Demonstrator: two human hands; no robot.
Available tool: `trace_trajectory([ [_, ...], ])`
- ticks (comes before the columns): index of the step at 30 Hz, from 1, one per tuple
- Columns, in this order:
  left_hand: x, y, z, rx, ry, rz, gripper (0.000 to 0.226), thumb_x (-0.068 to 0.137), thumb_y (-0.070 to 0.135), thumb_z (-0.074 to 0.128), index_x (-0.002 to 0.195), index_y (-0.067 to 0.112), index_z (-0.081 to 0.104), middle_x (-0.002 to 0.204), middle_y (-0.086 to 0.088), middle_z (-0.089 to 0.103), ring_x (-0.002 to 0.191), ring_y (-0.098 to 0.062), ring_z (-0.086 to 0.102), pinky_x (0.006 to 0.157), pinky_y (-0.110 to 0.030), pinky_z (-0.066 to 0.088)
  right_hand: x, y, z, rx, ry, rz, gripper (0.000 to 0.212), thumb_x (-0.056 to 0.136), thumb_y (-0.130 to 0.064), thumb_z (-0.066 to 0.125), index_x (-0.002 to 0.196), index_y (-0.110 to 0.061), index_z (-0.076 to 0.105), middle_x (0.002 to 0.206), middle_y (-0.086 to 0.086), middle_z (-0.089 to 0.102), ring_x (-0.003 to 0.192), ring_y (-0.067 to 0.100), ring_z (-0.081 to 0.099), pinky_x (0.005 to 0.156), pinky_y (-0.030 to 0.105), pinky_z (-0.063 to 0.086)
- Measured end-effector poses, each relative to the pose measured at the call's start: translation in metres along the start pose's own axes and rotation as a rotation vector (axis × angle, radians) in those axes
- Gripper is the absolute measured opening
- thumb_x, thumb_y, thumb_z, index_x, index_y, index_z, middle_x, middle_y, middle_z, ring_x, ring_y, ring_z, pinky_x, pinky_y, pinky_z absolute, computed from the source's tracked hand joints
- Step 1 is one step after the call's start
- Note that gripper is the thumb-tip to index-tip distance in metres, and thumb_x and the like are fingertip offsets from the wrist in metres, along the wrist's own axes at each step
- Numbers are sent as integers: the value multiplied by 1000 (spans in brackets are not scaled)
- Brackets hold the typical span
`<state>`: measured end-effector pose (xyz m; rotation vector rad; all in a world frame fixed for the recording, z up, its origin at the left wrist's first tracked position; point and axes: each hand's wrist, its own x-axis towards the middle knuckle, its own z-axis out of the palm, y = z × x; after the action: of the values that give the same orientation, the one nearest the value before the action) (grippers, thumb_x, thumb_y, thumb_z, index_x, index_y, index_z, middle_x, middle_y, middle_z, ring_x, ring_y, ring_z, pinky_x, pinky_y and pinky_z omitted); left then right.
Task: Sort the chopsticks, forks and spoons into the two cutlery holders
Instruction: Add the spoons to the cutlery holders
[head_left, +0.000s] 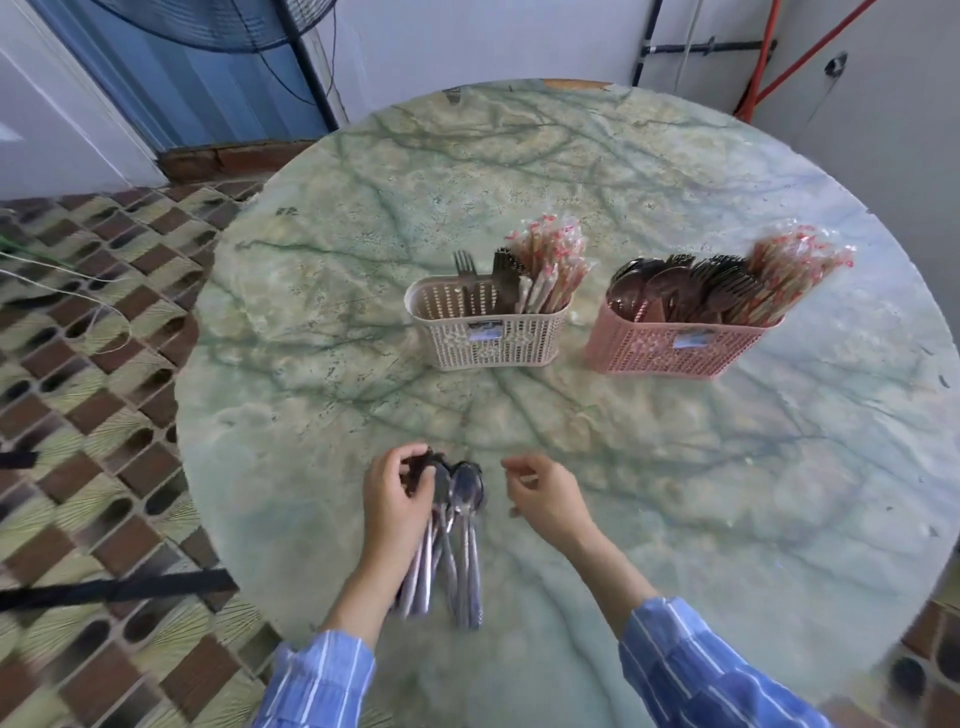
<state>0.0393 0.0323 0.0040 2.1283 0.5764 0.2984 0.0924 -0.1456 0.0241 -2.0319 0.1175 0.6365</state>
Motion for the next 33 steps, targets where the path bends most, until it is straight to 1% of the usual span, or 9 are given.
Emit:
trace_trajectory([
  [2, 4, -13, -10, 116, -41, 22, 39, 74, 11, 77, 110, 12, 63, 104, -5, 61, 96, -26, 57, 85, -51, 49, -3, -2, 18, -98, 17, 0, 33, 91, -15, 59, 123, -9, 62, 105, 5, 67, 88, 20, 65, 73, 15, 43],
  [3, 5, -17, -13, 163, -79, 12, 47, 73, 15, 80, 115, 10, 61, 109, -8, 60, 100, -30, 55, 89, -51, 47, -2, -4, 25, -131, 25, 2, 39, 90, -18, 61, 128, -9, 59, 113, 7, 65, 94, 20, 64, 72, 13, 38],
  [7, 10, -21, -21, 172, -242, -58, 68, 74, 26, 81, 132, 7, 50, 126, -12, 51, 120, -28, 46, 104, -44, 38, 0, -7, 50, -201, 21, 37, 55, 87, -23, 67, 138, -11, 49, 126, 10, 54, 111, 23, 58, 87, 19, 37],
  [10, 18, -25, -22, 193, -285, -90, 69, 71, 29, 83, 128, 6, 52, 123, -12, 53, 121, -28, 43, 102, -33, 34, -1, -10, 61, -196, 76, 41, 49, 85, -17, 67, 131, -9, 55, 114, 8, 49, 115, 26, 54, 93, 22, 37],
  [13, 24, -28, -21, 231, -372, -136, 67, 65, 34, 86, 117, 5, 55, 114, -12, 54, 115, -27, 45, 91, -29, 36, -4, -14, 70, -192, 105, 27, 41, 83, -9, 65, 122, -5, 59, 87, -8, 39, 116, 29, 47, 80, 14, 30],
  [19, 26, -21, -14, 280, -497, -127, 56, 78, 24, 78, 122, 3, 51, 122, -15, 50, 114, -27, 48, 82, -21, 30, -2, -13, 75, -189, 161, 43, 34, 83, -6, 64, 117, -2, 60, 94, 5, 50, 111, 29, 49, 75, 20, 28],
  [23, 32, -20, -15, 274, -511, -125, 51, 79, 22, 76, 119, 5, 51, 117, -13, 51, 108, -28, 52, 76, -21, 30, -1, -8, 71, -94, 199, 122, 24, 83, -10, 66, 107, -7, 65, 99, 12, 68, 93, 26, 61, 76, 29, 42],
  [29, 39, -21, -16, 282, -532, -119, 47, 79, 22, 76, 116, 5, 52, 111, -12, 60, 101, -26, 56, 73, -23, 34, -3, -3, 62, -39, 256, 135, 10, 80, -9, 69, 90, -6, 71, 74, 8, 63, 71, 18, 53, 69, 29, 44],
  [33, 39, -20, -17, 278, -528, -116, 51, 78, 24, 77, 118, 4, 52, 111, -10, 60, 103, -26, 56, 74, -23, 33, -4, 0, 52, 3, 295, 141, 6, 78, -5, 69, 83, -8, 71, 72, 8, 64, 68, 17, 54, 69, 32, 48],
])
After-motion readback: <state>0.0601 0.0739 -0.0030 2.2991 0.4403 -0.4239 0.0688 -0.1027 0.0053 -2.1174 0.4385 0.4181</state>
